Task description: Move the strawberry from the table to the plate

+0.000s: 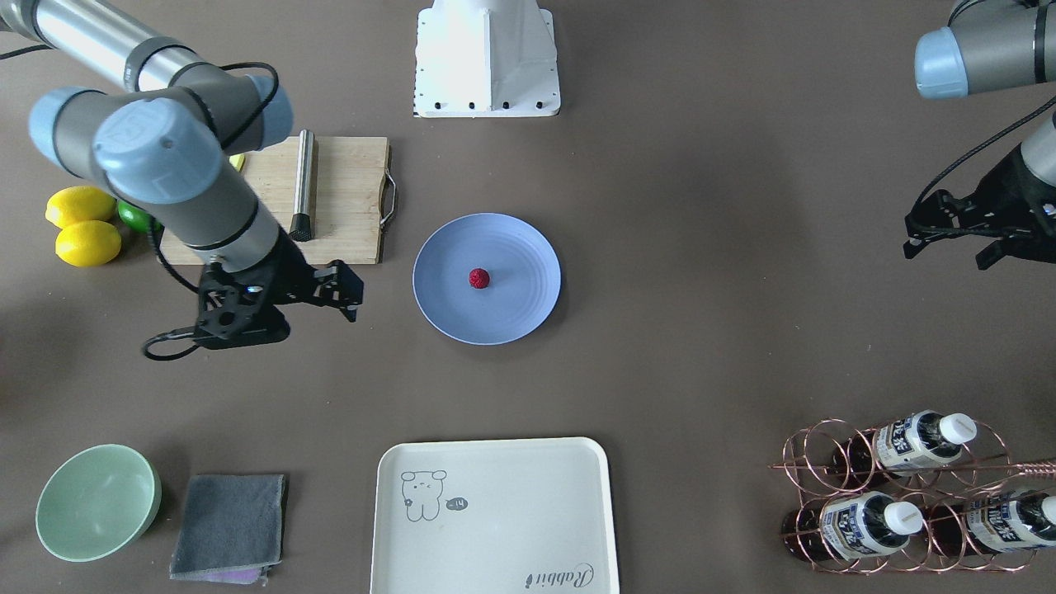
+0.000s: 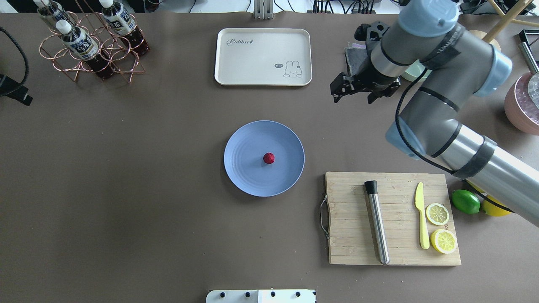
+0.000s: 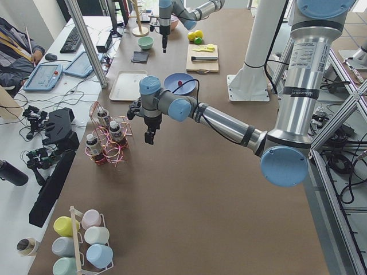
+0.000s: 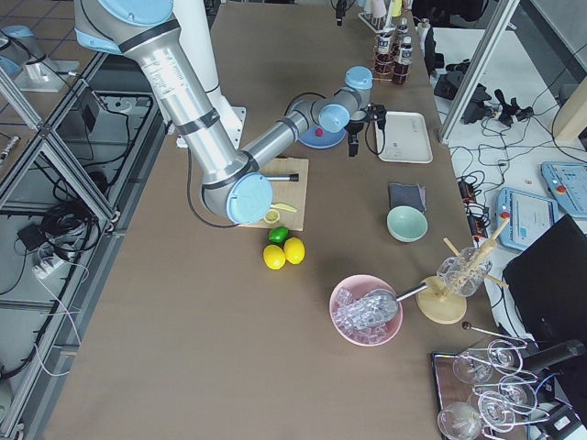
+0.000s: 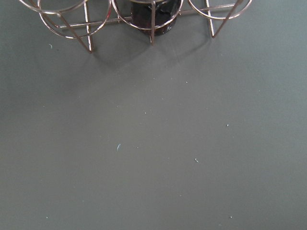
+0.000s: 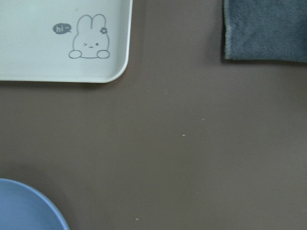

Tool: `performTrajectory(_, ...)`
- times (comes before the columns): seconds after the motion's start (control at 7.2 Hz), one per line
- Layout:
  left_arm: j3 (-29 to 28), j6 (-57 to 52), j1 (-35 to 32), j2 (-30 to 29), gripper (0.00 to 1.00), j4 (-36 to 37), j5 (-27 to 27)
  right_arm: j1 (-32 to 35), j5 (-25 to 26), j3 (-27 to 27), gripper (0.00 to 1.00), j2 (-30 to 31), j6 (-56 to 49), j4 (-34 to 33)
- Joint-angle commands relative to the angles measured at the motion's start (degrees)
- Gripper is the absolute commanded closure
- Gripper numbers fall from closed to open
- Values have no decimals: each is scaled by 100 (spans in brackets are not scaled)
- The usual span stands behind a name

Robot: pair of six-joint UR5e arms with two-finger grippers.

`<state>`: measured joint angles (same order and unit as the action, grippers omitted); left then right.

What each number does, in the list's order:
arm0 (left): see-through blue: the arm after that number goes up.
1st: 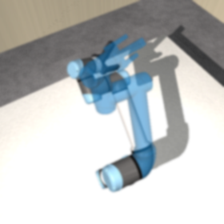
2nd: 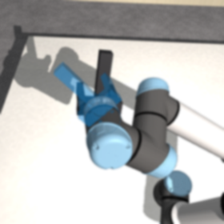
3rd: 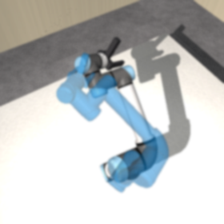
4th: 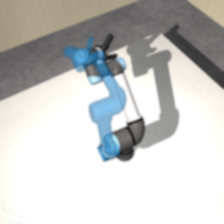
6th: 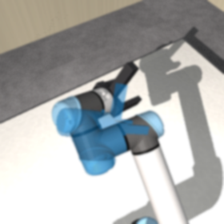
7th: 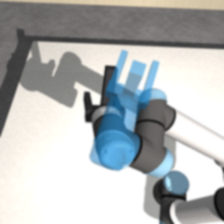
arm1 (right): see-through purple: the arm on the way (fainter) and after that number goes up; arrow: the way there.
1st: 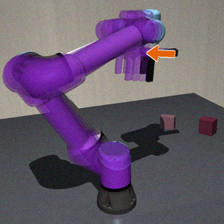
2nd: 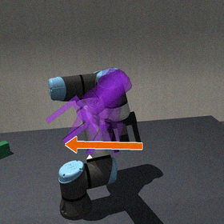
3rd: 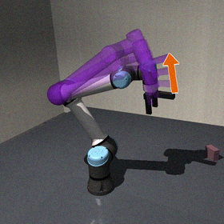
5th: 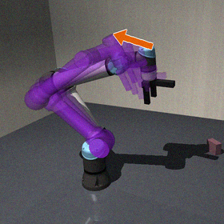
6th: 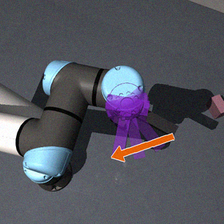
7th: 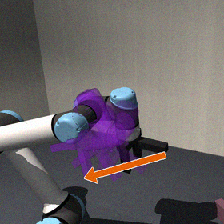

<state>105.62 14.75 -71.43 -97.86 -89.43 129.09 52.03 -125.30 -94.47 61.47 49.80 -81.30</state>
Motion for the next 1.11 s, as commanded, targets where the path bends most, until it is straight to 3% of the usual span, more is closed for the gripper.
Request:
performTrajectory(0.0, -93, -1627, -781, 12, 3, 811, 80, 1163, -580, -274, 0, 1065, -2060, -227)
performTrajectory(0.14, -129, -1981, -993, 282, 3, 822, 394, 1839, -800, -299, 0, 1426, -3202, -577)
performTrajectory(0.56, -332, -2670, -1531, 618, 3, 805, 450, 3442, -943, -300, 0, 2061, -5966, -1693)
performTrajectory(0.97, -358, -2652, -1558, 654, 3, 796, 442, 4139, -943, -309, 0, 2528, -6738, -1828)
